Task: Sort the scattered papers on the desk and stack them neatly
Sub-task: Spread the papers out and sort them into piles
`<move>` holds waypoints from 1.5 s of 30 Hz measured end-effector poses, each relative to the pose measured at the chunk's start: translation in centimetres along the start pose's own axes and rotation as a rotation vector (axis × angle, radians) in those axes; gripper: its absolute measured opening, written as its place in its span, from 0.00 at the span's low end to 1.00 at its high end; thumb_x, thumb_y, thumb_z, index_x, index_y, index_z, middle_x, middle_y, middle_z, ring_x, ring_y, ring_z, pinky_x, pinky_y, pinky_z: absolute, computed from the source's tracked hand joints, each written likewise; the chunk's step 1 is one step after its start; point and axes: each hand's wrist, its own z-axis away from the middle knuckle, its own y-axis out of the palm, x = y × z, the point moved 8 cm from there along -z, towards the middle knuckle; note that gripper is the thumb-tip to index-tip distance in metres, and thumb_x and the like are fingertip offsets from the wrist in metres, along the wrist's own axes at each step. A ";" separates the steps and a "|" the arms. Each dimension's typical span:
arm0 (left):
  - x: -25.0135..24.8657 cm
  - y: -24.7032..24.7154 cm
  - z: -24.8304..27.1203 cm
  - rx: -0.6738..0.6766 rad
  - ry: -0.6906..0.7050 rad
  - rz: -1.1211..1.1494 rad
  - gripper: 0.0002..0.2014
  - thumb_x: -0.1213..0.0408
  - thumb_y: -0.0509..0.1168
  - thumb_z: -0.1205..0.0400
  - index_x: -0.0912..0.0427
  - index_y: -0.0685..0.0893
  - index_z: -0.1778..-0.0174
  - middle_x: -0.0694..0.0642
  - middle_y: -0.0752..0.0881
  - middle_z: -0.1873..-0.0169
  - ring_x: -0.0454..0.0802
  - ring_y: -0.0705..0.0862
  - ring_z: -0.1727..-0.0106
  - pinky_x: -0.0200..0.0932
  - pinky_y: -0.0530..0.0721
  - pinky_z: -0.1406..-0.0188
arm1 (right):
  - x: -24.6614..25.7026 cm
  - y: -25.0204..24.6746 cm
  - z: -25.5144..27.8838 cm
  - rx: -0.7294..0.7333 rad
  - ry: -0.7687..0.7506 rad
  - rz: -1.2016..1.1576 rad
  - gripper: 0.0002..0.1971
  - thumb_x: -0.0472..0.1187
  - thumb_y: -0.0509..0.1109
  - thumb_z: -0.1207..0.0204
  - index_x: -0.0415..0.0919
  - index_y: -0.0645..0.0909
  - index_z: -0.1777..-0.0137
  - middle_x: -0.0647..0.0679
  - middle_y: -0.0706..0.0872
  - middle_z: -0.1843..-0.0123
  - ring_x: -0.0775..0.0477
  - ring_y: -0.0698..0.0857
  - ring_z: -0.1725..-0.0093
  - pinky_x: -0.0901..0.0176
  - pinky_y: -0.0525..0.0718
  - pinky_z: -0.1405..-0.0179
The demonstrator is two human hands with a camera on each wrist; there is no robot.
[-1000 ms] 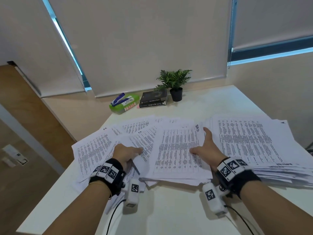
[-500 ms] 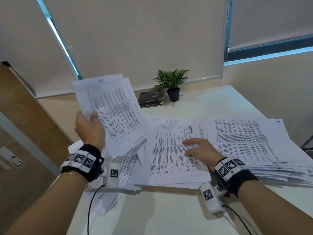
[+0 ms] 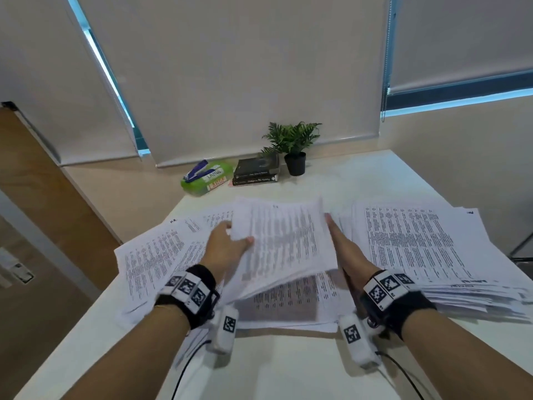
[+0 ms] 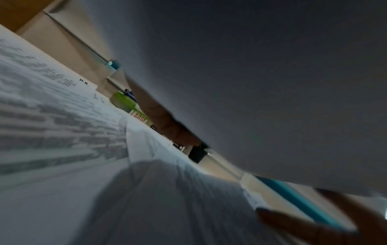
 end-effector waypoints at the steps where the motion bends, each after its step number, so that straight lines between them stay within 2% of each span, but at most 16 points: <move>1: 0.9 1.0 -0.1 0.041 -0.025 -0.054 0.35 0.61 0.78 0.17 0.60 0.71 0.15 0.60 0.80 0.23 0.64 0.84 0.27 0.59 0.83 0.25 | 0.1 -0.2 0.0 -0.005 0.006 0.043 0.26 0.73 0.56 0.18 0.57 0.88 0.50 0.50 0.88 0.31 0.41 0.77 0.22 0.41 0.63 0.17; 3: 1.8 2.0 -0.4 0.080 -0.041 -0.136 0.34 0.57 0.79 0.18 0.63 0.75 0.18 0.64 0.82 0.28 0.67 0.83 0.26 0.59 0.82 0.24 | -0.3 -0.5 -0.5 -0.006 0.017 0.104 0.39 0.75 0.58 0.21 0.45 0.82 0.25 0.44 0.77 0.17 0.39 0.70 0.15 0.41 0.62 0.16; 5: 2.2 1.6 -1.1 0.069 -0.035 -0.167 0.30 0.54 0.80 0.19 0.61 0.81 0.24 0.66 0.87 0.37 0.66 0.87 0.33 0.60 0.84 0.27 | -0.6 -0.5 -1.1 0.018 0.011 0.079 0.52 0.79 0.63 0.27 0.43 0.68 0.12 0.45 0.68 0.11 0.39 0.66 0.12 0.38 0.60 0.14; 7: 2.8 0.5 -1.9 0.015 -0.053 -0.133 0.24 0.53 0.81 0.20 0.57 0.85 0.31 0.63 0.90 0.41 0.61 0.90 0.39 0.58 0.88 0.33 | -1.2 -0.5 -1.6 0.034 -0.007 0.149 0.60 0.76 0.78 0.37 0.40 0.66 0.12 0.45 0.72 0.14 0.38 0.70 0.14 0.37 0.66 0.15; 9: 3.3 -1.1 -2.9 -0.104 -0.057 -0.138 0.20 0.53 0.79 0.18 0.58 0.86 0.36 0.58 0.91 0.42 0.59 0.90 0.42 0.54 0.88 0.36 | -1.9 -0.8 -2.2 0.008 -0.039 0.224 0.55 0.61 0.88 0.44 0.40 0.72 0.18 0.45 0.81 0.22 0.37 0.79 0.22 0.36 0.76 0.20; 13: 4.7 -3.1 -3.8 -0.214 -0.166 -0.294 0.22 0.45 0.78 0.19 0.60 0.80 0.61 0.54 0.83 0.62 0.57 0.83 0.57 0.46 0.81 0.55 | -2.4 -1.1 -2.7 -0.013 -0.042 0.172 0.55 0.45 0.88 0.37 0.42 0.61 0.12 0.45 0.73 0.15 0.38 0.74 0.17 0.35 0.73 0.18; 16: 5.7 -2.2 -3.8 -0.122 -0.253 -0.268 0.25 0.49 0.83 0.24 0.63 0.77 0.63 0.54 0.79 0.68 0.56 0.80 0.61 0.42 0.75 0.67 | -2.0 -1.3 -2.5 -0.035 -0.033 0.136 0.54 0.36 0.81 0.26 0.45 0.49 0.08 0.42 0.63 0.10 0.36 0.68 0.14 0.37 0.69 0.15; 20: 4.7 -2.2 -3.9 -0.209 -0.111 -0.240 0.22 0.61 0.78 0.19 0.58 0.72 0.71 0.52 0.71 0.74 0.54 0.73 0.68 0.44 0.71 0.65 | -1.3 -1.3 -1.9 -0.044 -0.108 0.102 0.55 0.29 0.79 0.25 0.55 0.47 0.09 0.44 0.60 0.09 0.37 0.67 0.14 0.40 0.69 0.16; 23: 2.2 -4.9 -3.0 -0.414 0.033 -0.201 0.17 0.59 0.72 0.14 0.62 0.80 0.66 0.57 0.86 0.69 0.62 0.85 0.62 0.50 0.87 0.55 | -0.9 -1.5 -1.4 -0.048 -0.160 0.058 0.59 0.26 0.80 0.26 0.61 0.46 0.09 0.49 0.51 0.07 0.39 0.58 0.10 0.40 0.64 0.15; 25: -0.4 -7.0 -1.9 -0.541 0.125 -0.165 0.13 0.60 0.67 0.10 0.64 0.83 0.57 0.59 0.88 0.61 0.63 0.86 0.56 0.52 0.86 0.53 | -0.7 -1.5 -1.2 -0.043 -0.175 0.079 0.56 0.26 0.80 0.26 0.58 0.51 0.09 0.48 0.55 0.08 0.40 0.58 0.10 0.41 0.64 0.16; 28: -4.0 -10.1 -0.4 -0.679 0.242 -0.031 0.08 0.61 0.61 0.07 0.61 0.78 0.48 0.58 0.83 0.53 0.56 0.80 0.54 0.48 0.76 0.56 | -0.5 -1.2 -1.2 -0.017 -0.187 0.174 0.34 0.29 0.80 0.25 0.52 0.78 0.21 0.48 0.72 0.15 0.43 0.67 0.13 0.46 0.67 0.16; 30: -5.4 -12.2 0.0 -0.765 0.296 0.056 0.09 0.60 0.60 0.06 0.63 0.78 0.44 0.57 0.82 0.52 0.54 0.78 0.56 0.47 0.77 0.60 | -0.7 -0.8 -1.3 0.000 -0.167 0.214 0.22 0.30 0.79 0.24 0.49 0.88 0.33 0.49 0.82 0.23 0.45 0.74 0.18 0.50 0.69 0.20; 34: -7.6 -15.3 0.4 -0.880 0.378 0.201 0.09 0.56 0.59 0.06 0.57 0.74 0.47 0.51 0.79 0.55 0.51 0.74 0.56 0.46 0.76 0.56 | -0.6 -0.2 -1.1 0.056 -0.137 0.280 0.21 0.30 0.77 0.22 0.47 0.88 0.31 0.50 0.84 0.25 0.47 0.76 0.20 0.52 0.69 0.20; 38: -7.7 -15.1 0.3 -0.820 0.362 0.312 0.07 0.57 0.61 0.07 0.56 0.75 0.47 0.47 0.81 0.57 0.44 0.77 0.60 0.43 0.81 0.57 | -0.3 0.4 -0.8 0.099 -0.119 0.316 0.21 0.32 0.72 0.17 0.44 0.84 0.26 0.52 0.82 0.26 0.53 0.75 0.24 0.58 0.68 0.23; 42: -6.5 -11.9 0.5 -0.692 0.297 0.322 0.07 0.59 0.63 0.07 0.58 0.78 0.47 0.47 0.82 0.58 0.46 0.80 0.57 0.41 0.81 0.58 | 0.0 0.5 -0.4 0.081 -0.094 0.200 0.22 0.59 0.65 0.14 0.47 0.88 0.30 0.49 0.81 0.19 0.46 0.74 0.17 0.52 0.66 0.22; 45: -3.9 -7.2 0.4 -0.458 0.181 0.180 0.07 0.59 0.65 0.08 0.59 0.81 0.44 0.51 0.86 0.51 0.53 0.86 0.47 0.48 0.86 0.48 | -0.8 0.6 -0.9 0.125 -0.039 0.022 0.43 0.87 0.57 0.34 0.57 0.91 0.37 0.50 0.83 0.21 0.42 0.72 0.16 0.32 0.57 0.13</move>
